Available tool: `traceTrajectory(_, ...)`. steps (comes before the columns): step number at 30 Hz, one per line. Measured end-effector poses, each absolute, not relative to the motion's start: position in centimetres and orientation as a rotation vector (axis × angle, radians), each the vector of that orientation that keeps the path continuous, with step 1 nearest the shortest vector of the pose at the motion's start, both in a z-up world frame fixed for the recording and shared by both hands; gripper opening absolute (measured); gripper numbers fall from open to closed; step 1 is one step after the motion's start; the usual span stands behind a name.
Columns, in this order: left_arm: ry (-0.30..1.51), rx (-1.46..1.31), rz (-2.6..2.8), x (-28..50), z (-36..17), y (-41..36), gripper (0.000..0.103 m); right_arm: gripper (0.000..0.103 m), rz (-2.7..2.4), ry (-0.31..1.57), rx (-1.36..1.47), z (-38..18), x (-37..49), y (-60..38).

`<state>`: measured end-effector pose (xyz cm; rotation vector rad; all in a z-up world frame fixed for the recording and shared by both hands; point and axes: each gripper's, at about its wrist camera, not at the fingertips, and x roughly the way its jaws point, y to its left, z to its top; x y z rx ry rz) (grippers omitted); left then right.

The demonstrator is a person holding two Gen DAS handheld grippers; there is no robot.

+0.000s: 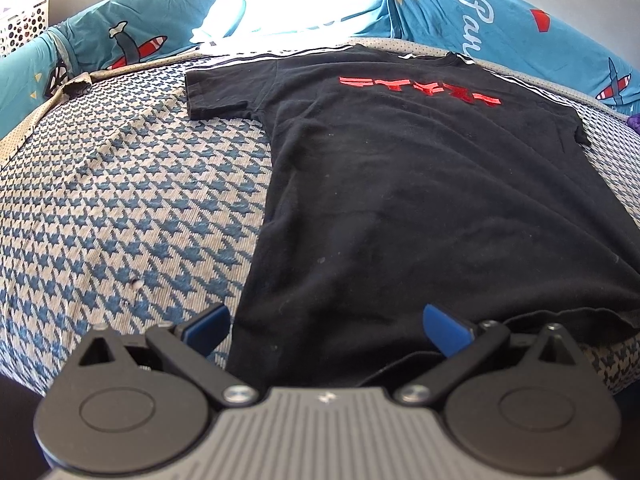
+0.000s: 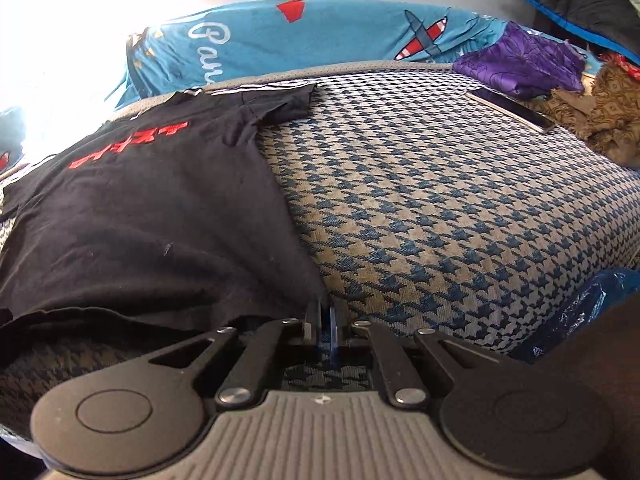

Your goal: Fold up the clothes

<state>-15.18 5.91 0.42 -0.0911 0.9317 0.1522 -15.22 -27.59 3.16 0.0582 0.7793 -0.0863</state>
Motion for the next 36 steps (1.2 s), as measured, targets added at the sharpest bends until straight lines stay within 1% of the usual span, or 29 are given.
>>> traceTrajectory(5,0.926,-0.106,0.176,-15.1,0.5,6.4,0.103,0.006,-0.178,0.757,0.083,3.6,-15.3,-28.1)
traceTrajectory(10,0.901,-0.123,0.203,-15.2,0.9,6.8,0.103,0.01,-0.103,0.668,0.112,5.0,-16.5,-28.0)
traceTrajectory(12,0.892,-0.135,0.215,-15.2,1.0,7.1,0.103,0.01,-0.023,0.647,0.11,5.2,-16.8,-27.5)
traceTrajectory(25,0.873,-0.17,0.267,-15.7,1.4,8.6,0.103,0.011,0.393,0.695,0.064,4.1,-17.0,-21.6)
traceTrajectory(36,0.858,-0.214,0.282,-16.2,2.2,10.5,0.103,0.011,0.725,0.698,-0.054,3.1,-18.3,-14.3)
